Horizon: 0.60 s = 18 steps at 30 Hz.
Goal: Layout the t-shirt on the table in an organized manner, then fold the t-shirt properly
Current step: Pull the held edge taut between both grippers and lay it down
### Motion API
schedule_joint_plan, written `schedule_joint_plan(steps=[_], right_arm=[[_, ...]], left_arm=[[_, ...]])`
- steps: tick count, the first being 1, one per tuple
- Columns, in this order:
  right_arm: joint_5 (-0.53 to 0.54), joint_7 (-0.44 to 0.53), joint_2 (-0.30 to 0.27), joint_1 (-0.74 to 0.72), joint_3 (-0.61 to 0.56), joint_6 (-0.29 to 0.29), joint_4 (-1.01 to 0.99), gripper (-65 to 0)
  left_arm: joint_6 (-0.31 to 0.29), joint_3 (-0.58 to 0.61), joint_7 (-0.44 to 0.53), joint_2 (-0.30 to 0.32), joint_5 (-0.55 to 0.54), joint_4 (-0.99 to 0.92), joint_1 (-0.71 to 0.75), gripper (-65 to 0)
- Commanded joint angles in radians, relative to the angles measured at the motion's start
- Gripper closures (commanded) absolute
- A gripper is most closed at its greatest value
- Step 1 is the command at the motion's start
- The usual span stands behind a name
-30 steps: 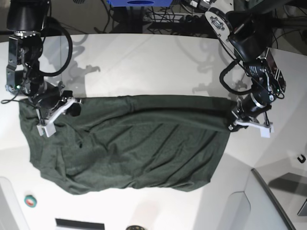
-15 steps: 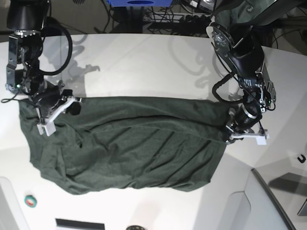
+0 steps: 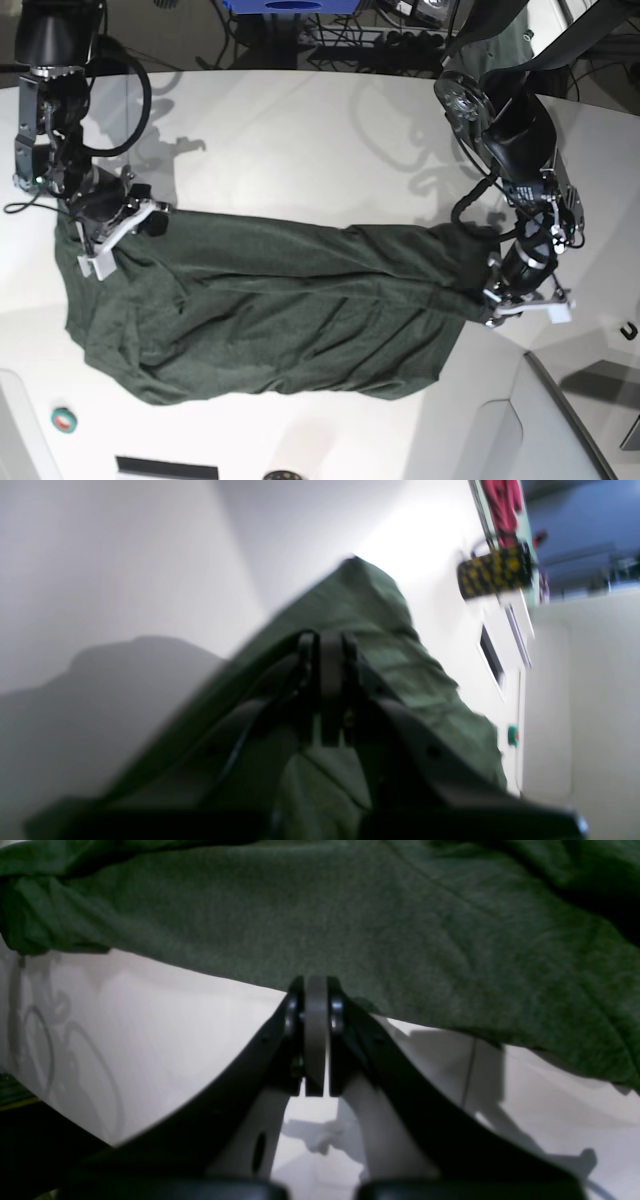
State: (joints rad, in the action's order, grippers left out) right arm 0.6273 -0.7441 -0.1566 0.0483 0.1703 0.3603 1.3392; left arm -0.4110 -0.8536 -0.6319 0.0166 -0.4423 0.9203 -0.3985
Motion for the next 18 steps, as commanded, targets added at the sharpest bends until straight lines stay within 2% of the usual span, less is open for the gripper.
schedule_joint_plan(steps=[1, 7, 13, 16, 18], right_arm=[[0.019, 0.018, -0.008, -0.017, 0.004, 0.016, 0.015, 0.0], [0.019, 0.018, -0.008, -0.023, 0.005, 0.016, 0.015, 0.0], [0.019, 0.018, -0.01, -0.02, 0.005, 0.016, 0.015, 0.0], [0.019, 0.018, -0.01, -0.018, 0.005, 0.016, 0.016, 0.0], [0.019, 0.018, -0.01, -0.017, 0.005, 0.016, 0.018, 0.0]], left_arm=[[-0.01, 0.02, 0.017, 0.012, -0.016, 0.013, -0.018, 0.0], [-0.01, 0.063, 0.017, 0.012, -0.017, 0.013, -0.014, 0.0], [-0.01, 0.055, 0.016, 0.013, -0.017, 0.021, -0.014, -32.4], [-0.01, 0.05, 0.011, 0.03, -0.026, 0.026, -0.012, -40.8], [-0.012, 0.05, 0.01, 0.042, -0.026, 0.035, 0.003, -41.1]])
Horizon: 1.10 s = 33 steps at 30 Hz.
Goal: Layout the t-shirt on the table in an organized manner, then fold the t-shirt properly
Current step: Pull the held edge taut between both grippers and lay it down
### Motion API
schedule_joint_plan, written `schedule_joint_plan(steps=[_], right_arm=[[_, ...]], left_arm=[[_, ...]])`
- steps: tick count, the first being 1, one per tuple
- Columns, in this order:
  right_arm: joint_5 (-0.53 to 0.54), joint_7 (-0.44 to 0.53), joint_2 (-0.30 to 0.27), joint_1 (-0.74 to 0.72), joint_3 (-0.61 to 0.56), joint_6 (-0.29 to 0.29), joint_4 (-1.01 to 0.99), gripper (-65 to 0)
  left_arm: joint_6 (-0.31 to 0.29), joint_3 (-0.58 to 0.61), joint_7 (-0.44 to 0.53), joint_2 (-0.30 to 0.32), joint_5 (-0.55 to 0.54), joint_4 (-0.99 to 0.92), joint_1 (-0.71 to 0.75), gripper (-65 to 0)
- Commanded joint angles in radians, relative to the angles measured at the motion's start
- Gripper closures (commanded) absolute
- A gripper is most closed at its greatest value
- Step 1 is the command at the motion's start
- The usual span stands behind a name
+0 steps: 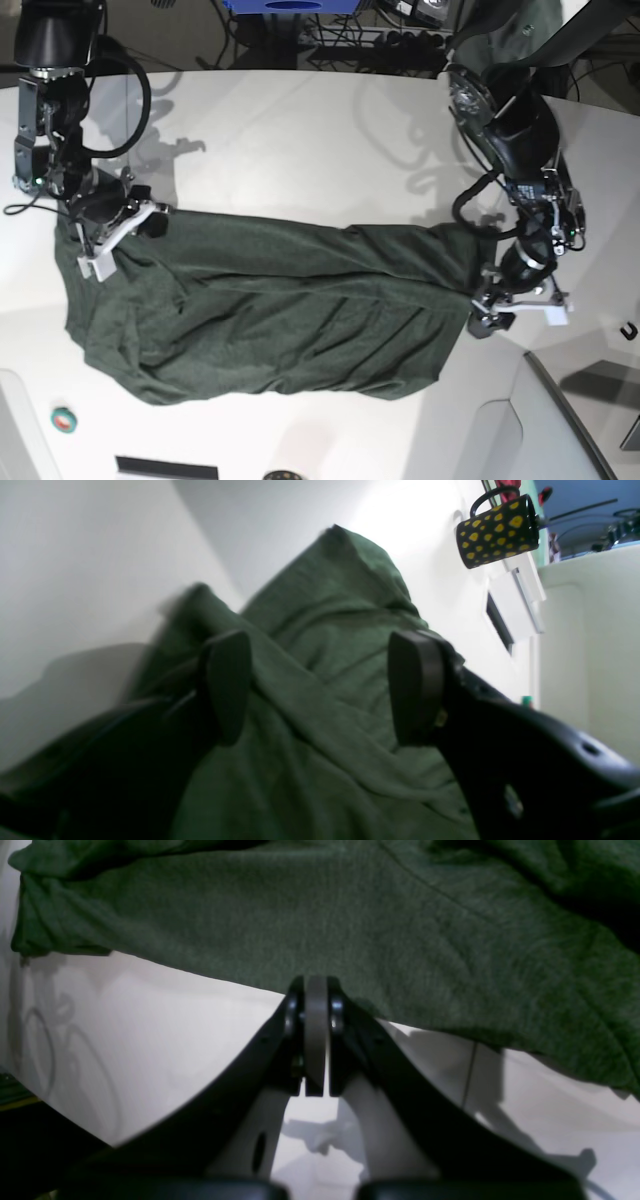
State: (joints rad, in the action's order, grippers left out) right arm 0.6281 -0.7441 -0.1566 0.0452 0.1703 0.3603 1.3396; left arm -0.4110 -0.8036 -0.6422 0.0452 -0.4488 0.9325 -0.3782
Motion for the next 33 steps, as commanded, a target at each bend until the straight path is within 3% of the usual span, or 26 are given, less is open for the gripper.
schedule_joint_plan(steps=[1, 5, 8, 10, 12, 13, 15, 19, 23, 29, 33], right_arm=[[0.019, 0.018, -0.01, -0.012, 0.008, 0.016, 0.019, 0.0], [0.023, 0.018, -0.018, 0.003, 0.105, 0.027, 0.027, 0.0], [0.023, 0.018, -0.016, 0.005, 0.186, 0.095, 0.021, 0.0], [0.023, 0.019, -0.016, 0.0, 0.225, 0.107, 0.016, 0.0], [0.023, 0.019, -0.016, -0.018, 0.239, 0.107, 0.016, 0.0], [0.02, 0.019, -0.016, -0.026, 0.239, 0.107, 0.015, 0.0], [0.02, 0.018, -0.016, -0.044, 0.236, 0.105, -0.002, 0.0], [0.019, 0.018, -0.016, -0.107, 0.236, 0.105, -0.134, 0.0], [0.019, 0.018, -0.022, -0.138, 0.236, 0.11, -0.229, 0.0], [-0.02, 0.019, -0.036, -0.132, 0.243, 0.105, -0.243, 0.0], [-0.086, 0.021, -0.038, -0.118, 0.245, 0.104, -0.234, 0.0]], left_arm=[[-0.013, 0.0, 0.018, 0.014, -0.02, 0.046, -0.005, -41.1], [-0.015, 0.01, 0.017, 0.014, -0.02, 0.24, 0.169, -41.1], [-0.016, 0.008, 0.02, 0.015, -0.02, 0.345, 0.319, -41.0], [-0.016, 0.011, 0.022, 0.041, -0.02, 0.392, 0.407, -40.2], [-0.018, 0.011, 0.023, 0.051, -0.02, 0.415, 0.466, -32.1], [-0.019, 0.011, 0.023, 0.052, -0.02, 0.42, 0.485, -23.5], [-0.065, 0.011, 0.022, 0.066, -0.017, 0.431, 0.502, 0.0], [-0.134, 0.034, 0.018, 0.068, -0.011, 0.434, 0.502, 0.0], [-0.136, 0.123, 0.023, 0.063, -0.011, 0.46, 0.494, 0.0], [-0.032, 0.168, 0.028, 0.038, -0.011, 0.455, 0.39, 0.0], [-0.019, 0.168, 0.028, 0.038, -0.008, 0.354, 0.284, 0.0]])
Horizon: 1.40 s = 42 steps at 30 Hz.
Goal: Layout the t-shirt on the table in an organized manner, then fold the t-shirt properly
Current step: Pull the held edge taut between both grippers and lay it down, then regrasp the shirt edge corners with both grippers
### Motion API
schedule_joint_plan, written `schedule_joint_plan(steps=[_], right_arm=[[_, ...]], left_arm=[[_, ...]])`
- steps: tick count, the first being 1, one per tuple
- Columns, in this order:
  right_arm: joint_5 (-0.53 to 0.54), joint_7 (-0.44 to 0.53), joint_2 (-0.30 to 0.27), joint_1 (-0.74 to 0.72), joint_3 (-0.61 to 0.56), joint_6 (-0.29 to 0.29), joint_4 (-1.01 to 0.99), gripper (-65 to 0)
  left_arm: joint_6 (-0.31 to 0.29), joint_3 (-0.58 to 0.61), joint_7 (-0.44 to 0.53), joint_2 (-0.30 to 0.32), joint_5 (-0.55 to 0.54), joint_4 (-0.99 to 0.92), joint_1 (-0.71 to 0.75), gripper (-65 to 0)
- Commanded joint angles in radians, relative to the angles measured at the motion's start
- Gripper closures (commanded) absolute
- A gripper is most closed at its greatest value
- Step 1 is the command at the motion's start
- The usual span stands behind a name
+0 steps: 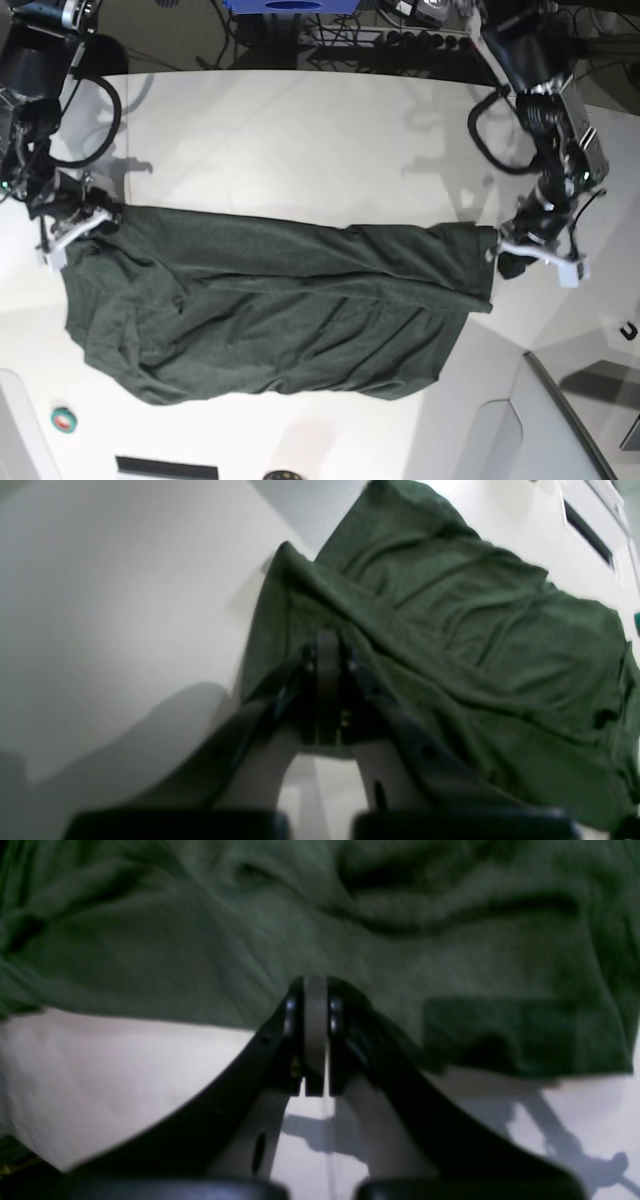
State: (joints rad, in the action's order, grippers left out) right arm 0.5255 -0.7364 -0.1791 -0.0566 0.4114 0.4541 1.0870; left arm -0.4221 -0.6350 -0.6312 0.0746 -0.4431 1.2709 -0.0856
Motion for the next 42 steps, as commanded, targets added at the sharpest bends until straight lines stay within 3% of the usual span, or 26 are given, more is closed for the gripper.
schedule_joint_plan(steps=[1, 4, 7, 13, 26, 33, 37, 40, 42], right_arm=[[0.009, 0.013, -0.015, -0.015, 0.004, 0.01, 0.015, 0.0], [0.008, 0.03, -0.015, -0.002, 0.004, 0.01, 0.015, 0.0], [0.008, 0.053, -0.015, 0.004, 0.002, 0.01, 0.011, 0.0], [-0.018, 0.074, -0.029, 0.002, 0.002, 0.01, 0.009, 0.0], [-0.063, 0.087, -0.032, 0.018, 0.002, 0.01, 0.011, 0.0], [-0.057, 0.082, -0.032, 0.053, 0.002, 0.016, 0.049, 0.0], [-0.052, 0.084, -0.024, 0.117, 0.004, 0.019, 0.198, 0.0], [0.035, 0.087, -0.007, 0.18, 0.05, 0.012, 0.312, 0.0], [0.14, 0.082, 0.04, 0.202, 0.197, 0.01, 0.325, -0.5]], left_arm=[[-0.008, -0.001, 0.017, 0.009, -0.003, -0.015, -0.032, 0.0], [-0.008, 0.001, 0.024, -0.008, 0.117, -0.104, -0.101, 0.0], [-0.008, 0.001, 0.112, -0.029, 0.231, -0.168, -0.119, 0.0], [-0.008, -0.001, 0.141, -0.022, 0.277, -0.221, -0.084, 0.0], [-0.01, 0.001, 0.146, 0.11, 0.269, -0.284, -0.03, 0.0], [-0.011, -0.001, 0.136, 0.103, 0.266, -0.158, 0.017, 0.0], [-0.011, -0.012, 0.08, 0.086, 0.258, -0.066, 0.043, 0.0], [-0.011, -0.055, 0.012, 0.09, 0.131, 0.002, 0.094, 0.0], [-0.011, -0.101, -0.013, 0.098, 0.034, 0.019, 0.128, 0.0]])
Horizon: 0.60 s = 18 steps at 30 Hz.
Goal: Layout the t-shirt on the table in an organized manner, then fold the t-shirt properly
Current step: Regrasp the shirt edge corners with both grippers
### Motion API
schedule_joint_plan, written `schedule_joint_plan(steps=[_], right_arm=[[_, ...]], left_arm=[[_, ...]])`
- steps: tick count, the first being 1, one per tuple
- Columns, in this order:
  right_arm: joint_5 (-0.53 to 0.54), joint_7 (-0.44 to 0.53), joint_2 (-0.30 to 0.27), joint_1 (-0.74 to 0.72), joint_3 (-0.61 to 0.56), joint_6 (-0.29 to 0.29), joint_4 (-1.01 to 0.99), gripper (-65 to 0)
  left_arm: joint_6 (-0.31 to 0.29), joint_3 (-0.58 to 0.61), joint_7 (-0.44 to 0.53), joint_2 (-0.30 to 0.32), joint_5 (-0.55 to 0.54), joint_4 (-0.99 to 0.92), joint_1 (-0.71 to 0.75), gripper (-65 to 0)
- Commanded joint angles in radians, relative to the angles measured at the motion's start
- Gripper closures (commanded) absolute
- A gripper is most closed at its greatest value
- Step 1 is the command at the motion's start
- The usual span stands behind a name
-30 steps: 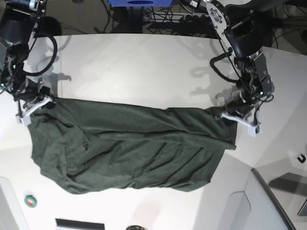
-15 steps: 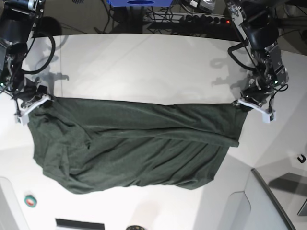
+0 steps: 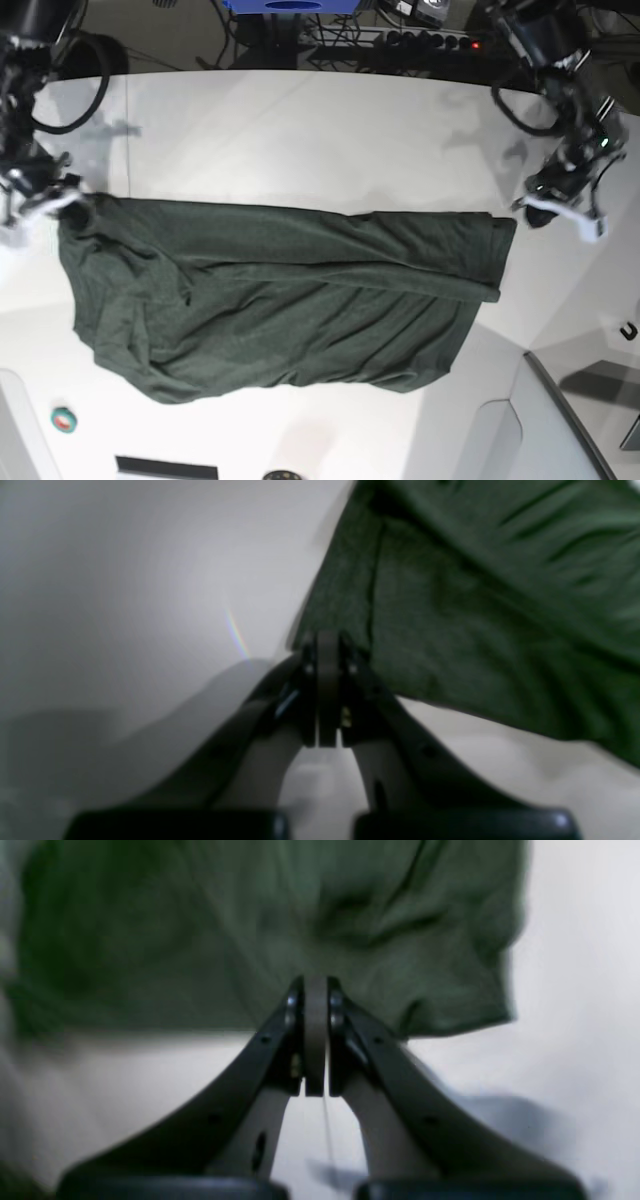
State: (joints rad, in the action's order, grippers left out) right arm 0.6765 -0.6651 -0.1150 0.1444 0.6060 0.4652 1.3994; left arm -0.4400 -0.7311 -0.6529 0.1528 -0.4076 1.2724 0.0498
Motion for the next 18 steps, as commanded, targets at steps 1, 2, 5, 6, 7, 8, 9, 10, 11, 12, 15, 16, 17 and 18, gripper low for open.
schedule_joint_plan(steps=[1, 2, 5, 6, 7, 8, 9, 10, 11, 12, 15, 16, 17, 18], right_arm=[[0.033, 0.006, 0.004, 0.001, 0.09, -0.001, 0.013, -3.0], [0.059, -0.011, 0.025, 0.001, 0.165, -0.001, 0.011, -8.3], [0.094, -0.121, 0.047, -0.024, 0.289, -0.001, -0.032, -34.2], [0.102, -0.166, 0.047, -0.039, 0.314, -0.001, -0.056, -43.8], [0.107, -0.196, 0.047, -0.053, 0.338, -0.001, -0.085, -51.6], [0.111, -0.224, 0.047, -0.07, 0.374, -0.001, -0.125, -58.7], [0.111, -0.239, 0.048, -0.09, 0.406, 0.007, -0.171, -61.5], [0.111, -0.246, 0.048, -0.105, 0.427, 0.007, -0.214, -61.5], [0.111, -0.249, 0.047, -0.124, 0.447, 0.007, -0.266, -60.5], [0.108, -0.247, 0.045, -0.139, 0.457, 0.007, -0.317, -58.7], [0.108, -0.232, 0.024, -0.179, 0.453, 0.008, -0.43, -54.9], [0.107, -0.23, 0.019, -0.196, 0.453, 0.008, -0.458, -54.5], [0.105, -0.227, 0.018, -0.211, 0.453, 0.008, -0.486, -54.3], [0.104, -0.218, 0.018, -0.219, 0.453, 0.008, -0.498, -54.2]], left_arm=[[0.007, -0.015, 0.002, 0.035, -0.037, 0.02, 0.014, 0.0], [0.007, -0.017, 0.005, 0.047, -0.063, 0.017, 0.034, 0.0], [0.007, -0.02, 0.006, 0.054, -0.08, 0.02, 0.078, 0.0], [0.007, -0.022, 0.006, 0.054, -0.078, 0.02, 0.086, 0.0], [0.007, -0.022, 0.006, 0.055, -0.078, 0.02, 0.092, 0.0], [0.007, -0.022, 0.006, 0.055, -0.08, 0.02, 0.103, 0.0], [0.007, -0.022, 0.006, 0.055, -0.08, 0.02, 0.109, 0.0], [0.007, -0.022, 0.006, 0.054, -0.08, 0.02, 0.114, -6.9], [0.007, -0.022, 0.006, 0.052, -0.081, 0.02, 0.114, -14.2], [0.007, -0.022, 0.006, 0.051, -0.081, 0.019, 0.114, -20.4], [0.007, -0.022, 0.005, 0.046, -0.083, 0.016, 0.114, -26.5], [0.007, -0.022, 0.005, 0.044, -0.083, 0.014, 0.112, -26.3], [0.007, -0.022, 0.005, 0.034, -0.083, 0.011, 0.107, -26.3], [0.007, -0.022, 0.003, 0.023, -0.083, 0.011, 0.106, -26.3]])
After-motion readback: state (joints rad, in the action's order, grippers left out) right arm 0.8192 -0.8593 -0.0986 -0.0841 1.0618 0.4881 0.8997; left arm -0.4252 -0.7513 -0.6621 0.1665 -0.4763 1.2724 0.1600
